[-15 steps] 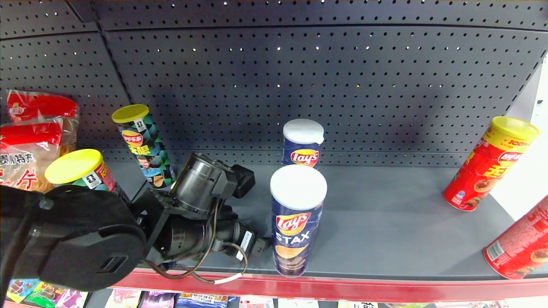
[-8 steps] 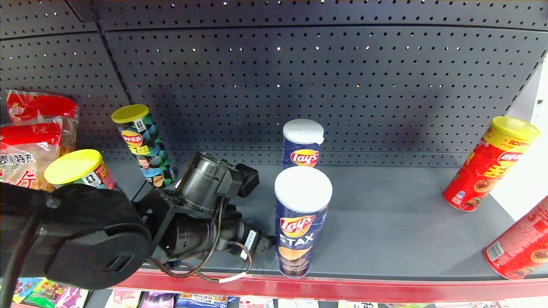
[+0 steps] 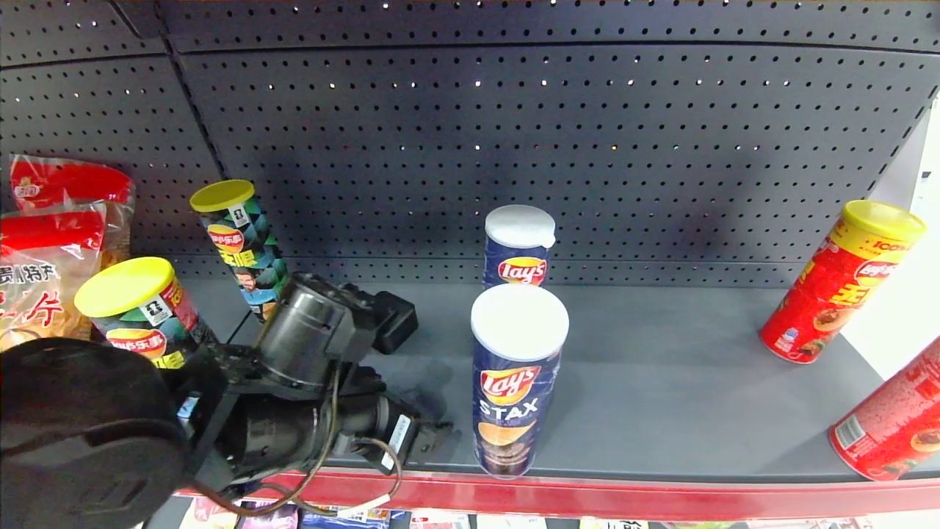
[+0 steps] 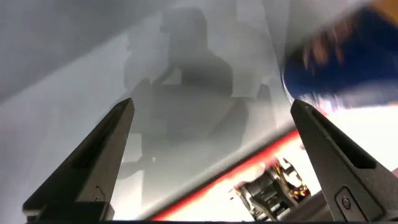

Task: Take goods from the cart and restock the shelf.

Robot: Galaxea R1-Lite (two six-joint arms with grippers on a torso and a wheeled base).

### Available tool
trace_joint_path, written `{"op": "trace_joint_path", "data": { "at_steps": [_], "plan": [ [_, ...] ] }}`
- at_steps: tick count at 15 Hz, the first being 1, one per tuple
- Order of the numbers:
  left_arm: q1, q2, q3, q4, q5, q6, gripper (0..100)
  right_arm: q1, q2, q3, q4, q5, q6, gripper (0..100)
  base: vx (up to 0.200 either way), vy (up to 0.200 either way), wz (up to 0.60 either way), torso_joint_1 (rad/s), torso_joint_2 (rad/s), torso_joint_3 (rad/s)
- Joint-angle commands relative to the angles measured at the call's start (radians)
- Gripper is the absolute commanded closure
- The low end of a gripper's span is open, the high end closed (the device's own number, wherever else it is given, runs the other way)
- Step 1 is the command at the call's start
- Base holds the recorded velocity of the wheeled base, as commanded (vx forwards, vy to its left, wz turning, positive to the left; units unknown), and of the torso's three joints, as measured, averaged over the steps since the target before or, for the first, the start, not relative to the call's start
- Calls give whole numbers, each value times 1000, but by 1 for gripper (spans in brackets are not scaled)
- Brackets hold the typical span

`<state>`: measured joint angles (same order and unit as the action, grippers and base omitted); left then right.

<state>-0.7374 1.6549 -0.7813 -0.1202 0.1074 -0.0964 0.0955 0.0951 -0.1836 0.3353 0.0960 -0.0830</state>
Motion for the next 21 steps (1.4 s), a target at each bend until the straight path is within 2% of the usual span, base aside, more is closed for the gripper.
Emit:
{"op": "trace_joint_path", "data": {
  "at_steps": [1,2,4,5,6,8,11,12,13,14,15,16,17,18,19,20,21],
  "plan": [
    [13,-205,102,-1,1,0,0,1,2,1,1,1,-1,0,0,0,0,0,0,0],
    [13,-300,125,2,5,1,0,1,2,1,1,4,-4,0,0,0,0,0,0,0],
    [16,-451,112,82,6,9,0,1,3,1,1,14,-8,0,0,0,0,0,0,0],
    [16,-455,111,88,6,9,0,1,3,1,1,14,-8,0,0,0,0,0,0,0],
    [16,-587,79,191,6,56,0,1,3,1,1,14,-9,0,0,0,0,0,0,0],
    [16,-739,79,284,8,145,0,6,3,1,1,16,-8,0,0,0,0,0,0,0],
    [18,-972,65,493,38,198,0,3,3,1,1,14,-6,0,0,0,0,0,0,0],
    [21,-1081,62,580,100,202,0,4,3,1,1,16,-8,0,0,0,0,0,0,0],
    [44,-1138,54,634,156,199,0,4,3,1,1,14,-8,0,0,0,0,0,0,0],
    [113,-1181,53,683,181,185,0,3,3,0,2,8,-14,0,0,0,0,0,0,0],
    [248,-1238,62,748,181,153,0,0,3,-10,4,-1,-23,0,0,0,0,0,0,0],
    [323,-1270,70,789,179,130,0,-7,5,-13,4,-12,-24,0,0,0,0,0,0,0],
    [464,-1350,86,895,179,80,0,-48,21,-22,2,-38,-26,0,0,0,0,0,0,0],
    [527,-1409,103,970,179,43,0,-99,37,-48,2,-39,-26,0,0,0,0,0,0,0],
    [547,-1466,128,1024,179,7,0,-151,37,-62,2,-35,-26,0,0,0,0,0,0,0],
    [549,-1532,178,1036,179,-22,0,-201,14,-57,14,-35,-26,0,0,0,0,0,0,0],
    [549,-1561,238,1005,189,-37,0,-211,3,-37,11,-39,-24,0,0,0,0,0,0,0]
  ]
}}
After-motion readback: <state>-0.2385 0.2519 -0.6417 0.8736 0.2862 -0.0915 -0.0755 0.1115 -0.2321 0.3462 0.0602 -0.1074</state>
